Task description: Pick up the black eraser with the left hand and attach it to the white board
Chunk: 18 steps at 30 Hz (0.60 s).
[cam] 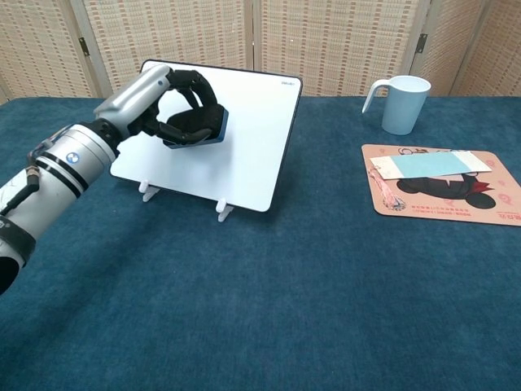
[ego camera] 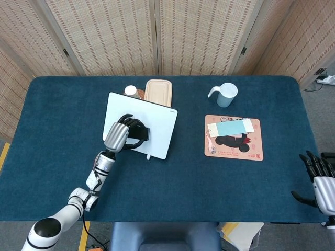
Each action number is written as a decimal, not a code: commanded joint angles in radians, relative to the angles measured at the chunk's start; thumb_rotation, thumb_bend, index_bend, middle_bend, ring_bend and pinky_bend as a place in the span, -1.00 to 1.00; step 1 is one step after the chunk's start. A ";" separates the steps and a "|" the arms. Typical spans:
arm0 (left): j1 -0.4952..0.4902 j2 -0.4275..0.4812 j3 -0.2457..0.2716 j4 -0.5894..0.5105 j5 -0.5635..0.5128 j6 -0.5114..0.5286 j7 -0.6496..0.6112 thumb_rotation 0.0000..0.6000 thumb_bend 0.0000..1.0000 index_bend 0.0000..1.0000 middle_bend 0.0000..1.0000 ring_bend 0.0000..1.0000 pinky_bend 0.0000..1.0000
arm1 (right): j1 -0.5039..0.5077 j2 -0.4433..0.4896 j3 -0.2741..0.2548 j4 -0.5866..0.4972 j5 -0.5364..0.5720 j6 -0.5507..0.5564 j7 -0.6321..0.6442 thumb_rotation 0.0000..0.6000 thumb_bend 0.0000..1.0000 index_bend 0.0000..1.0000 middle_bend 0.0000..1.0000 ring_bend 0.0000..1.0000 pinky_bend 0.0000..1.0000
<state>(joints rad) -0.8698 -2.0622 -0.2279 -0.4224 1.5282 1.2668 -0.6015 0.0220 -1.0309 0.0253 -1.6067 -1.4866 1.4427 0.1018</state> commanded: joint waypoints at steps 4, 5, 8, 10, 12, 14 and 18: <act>-0.037 -0.056 0.007 0.112 -0.023 -0.046 -0.079 1.00 -0.33 -0.14 -0.02 -0.21 -0.55 | 0.009 0.000 0.009 0.004 0.028 -0.023 0.000 1.00 -0.61 -1.00 -1.00 -1.00 -1.00; -0.039 -0.061 0.008 0.123 -0.025 -0.051 -0.085 1.00 -0.33 -0.14 -0.02 -0.21 -0.55 | 0.010 0.000 0.010 0.004 0.029 -0.025 -0.001 1.00 -0.61 -1.00 -1.00 -1.00 -1.00; -0.046 -0.072 0.013 0.148 -0.031 -0.067 -0.102 1.00 -0.33 -0.14 -0.02 -0.22 -0.55 | 0.010 -0.001 0.012 0.003 0.035 -0.026 -0.003 1.00 -0.61 -1.00 -1.00 -1.00 -1.00; -0.049 -0.079 0.017 0.163 -0.034 -0.072 -0.109 1.00 -0.33 -0.15 -0.02 -0.22 -0.55 | 0.009 -0.002 0.013 0.003 0.038 -0.026 -0.004 1.00 -0.61 -1.00 -1.00 -1.00 -1.00; -0.052 -0.084 0.020 0.170 -0.037 -0.073 -0.117 1.00 -0.33 -0.15 -0.02 -0.23 -0.55 | 0.009 -0.002 0.014 0.002 0.039 -0.024 -0.005 1.00 -0.61 -1.00 -1.00 -1.00 -1.00; -0.055 -0.089 0.024 0.178 -0.038 -0.071 -0.122 1.00 -0.33 -0.15 -0.02 -0.23 -0.55 | 0.008 -0.002 0.014 0.002 0.038 -0.022 -0.005 1.00 -0.61 -1.00 -1.00 -1.00 -1.00; -0.059 -0.099 0.030 0.190 -0.043 -0.067 -0.123 1.00 -0.33 -0.14 -0.02 -0.23 -0.55 | 0.004 -0.002 0.014 0.002 0.037 -0.014 -0.002 1.00 -0.61 -1.00 -1.00 -1.00 -1.00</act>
<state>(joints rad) -0.9285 -2.1602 -0.1990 -0.2331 1.4862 1.1991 -0.7242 0.0267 -1.0325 0.0391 -1.6047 -1.4496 1.4275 0.0992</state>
